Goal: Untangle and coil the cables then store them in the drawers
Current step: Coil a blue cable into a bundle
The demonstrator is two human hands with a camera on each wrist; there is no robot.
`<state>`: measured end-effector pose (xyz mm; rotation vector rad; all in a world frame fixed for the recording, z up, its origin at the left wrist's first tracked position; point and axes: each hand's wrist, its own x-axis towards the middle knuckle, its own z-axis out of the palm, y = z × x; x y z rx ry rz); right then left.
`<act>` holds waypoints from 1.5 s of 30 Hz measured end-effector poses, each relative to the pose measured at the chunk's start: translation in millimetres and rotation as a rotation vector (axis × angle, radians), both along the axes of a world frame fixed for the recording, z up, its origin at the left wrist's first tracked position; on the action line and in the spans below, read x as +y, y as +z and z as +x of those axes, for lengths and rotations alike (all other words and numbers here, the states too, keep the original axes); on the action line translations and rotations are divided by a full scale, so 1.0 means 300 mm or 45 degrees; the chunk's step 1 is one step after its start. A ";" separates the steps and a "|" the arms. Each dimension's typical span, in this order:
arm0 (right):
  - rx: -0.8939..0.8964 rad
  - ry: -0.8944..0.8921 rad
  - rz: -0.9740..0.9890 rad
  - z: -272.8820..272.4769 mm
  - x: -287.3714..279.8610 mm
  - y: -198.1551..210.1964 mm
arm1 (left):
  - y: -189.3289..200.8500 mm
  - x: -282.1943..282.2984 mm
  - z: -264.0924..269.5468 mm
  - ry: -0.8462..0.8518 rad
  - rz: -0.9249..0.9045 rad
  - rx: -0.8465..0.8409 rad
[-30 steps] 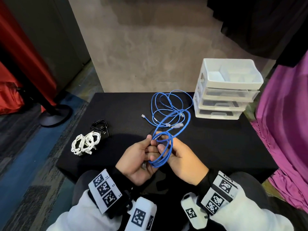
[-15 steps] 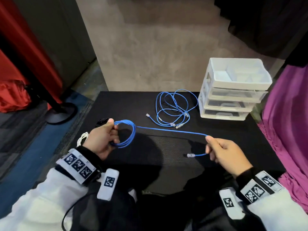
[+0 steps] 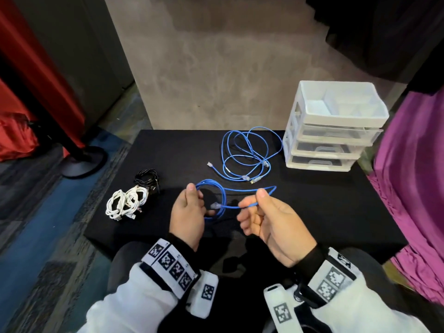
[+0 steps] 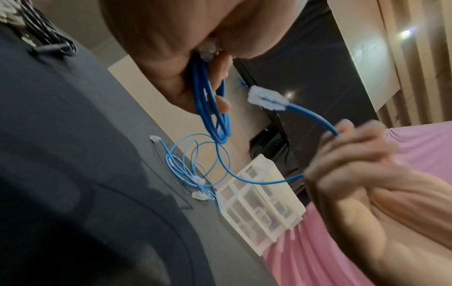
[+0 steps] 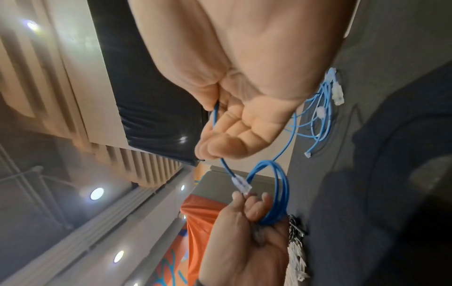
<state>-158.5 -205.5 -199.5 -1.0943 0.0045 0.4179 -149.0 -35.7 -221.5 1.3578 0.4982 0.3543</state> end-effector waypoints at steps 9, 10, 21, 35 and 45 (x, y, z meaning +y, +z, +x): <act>-0.539 0.018 -0.643 -0.024 0.073 -0.089 | 0.044 -0.035 -0.014 -0.128 -0.576 0.047; -0.591 0.005 -0.663 -0.028 0.077 -0.094 | 0.047 -0.036 -0.014 -0.125 -0.577 0.058; -0.638 0.177 -0.623 -0.078 0.055 -0.118 | 0.069 -0.020 -0.007 -0.057 -1.113 0.093; -0.401 0.145 -0.380 0.044 -0.165 -0.111 | 0.152 0.007 -0.094 -0.717 -1.029 0.025; -0.620 0.196 -0.631 0.141 -0.151 -0.043 | 0.125 -0.067 -0.108 -0.756 -0.644 0.129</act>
